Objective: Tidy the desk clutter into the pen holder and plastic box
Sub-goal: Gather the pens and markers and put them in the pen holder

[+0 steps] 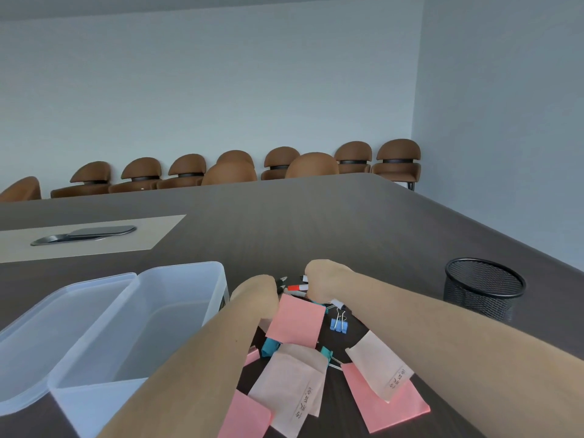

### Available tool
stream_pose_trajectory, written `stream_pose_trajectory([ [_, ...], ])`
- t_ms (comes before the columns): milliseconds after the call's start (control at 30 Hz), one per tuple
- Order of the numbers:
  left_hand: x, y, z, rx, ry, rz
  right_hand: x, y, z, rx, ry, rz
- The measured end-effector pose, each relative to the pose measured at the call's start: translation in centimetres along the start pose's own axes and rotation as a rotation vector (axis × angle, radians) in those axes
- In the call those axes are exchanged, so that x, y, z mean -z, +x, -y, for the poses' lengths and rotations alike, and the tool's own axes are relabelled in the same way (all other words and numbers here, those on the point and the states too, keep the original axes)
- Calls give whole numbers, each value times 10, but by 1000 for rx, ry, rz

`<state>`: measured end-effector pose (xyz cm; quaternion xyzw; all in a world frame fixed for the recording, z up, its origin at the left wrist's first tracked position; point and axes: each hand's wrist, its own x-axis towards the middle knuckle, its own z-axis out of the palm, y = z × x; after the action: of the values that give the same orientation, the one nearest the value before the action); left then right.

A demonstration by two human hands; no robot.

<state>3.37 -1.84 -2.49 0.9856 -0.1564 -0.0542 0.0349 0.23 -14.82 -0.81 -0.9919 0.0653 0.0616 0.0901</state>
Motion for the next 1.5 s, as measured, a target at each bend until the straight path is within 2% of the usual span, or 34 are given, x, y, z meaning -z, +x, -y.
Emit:
stream_pose_trajectory([
  [133,1,2,0,-80,73,73,-9,4,5,30,1,21],
  [333,4,3,-1,-202,120,133,-14,6,1,16,7,-61],
  [600,9,4,-2,-195,66,247,-9,-3,-19,-28,95,-75],
  [833,17,-3,-1,-234,60,195,6,-17,-39,-105,274,-130],
  [1033,42,-15,-2,-231,-103,215,11,-26,-51,-183,521,-174],
  [1233,58,-28,-4,-203,-376,200,18,-40,-51,-214,795,-127],
  [1367,59,-35,-6,-182,-555,141,20,-48,-51,-157,892,-123],
  [1500,61,-37,-6,-161,-695,103,16,-52,-52,-14,987,-126],
])
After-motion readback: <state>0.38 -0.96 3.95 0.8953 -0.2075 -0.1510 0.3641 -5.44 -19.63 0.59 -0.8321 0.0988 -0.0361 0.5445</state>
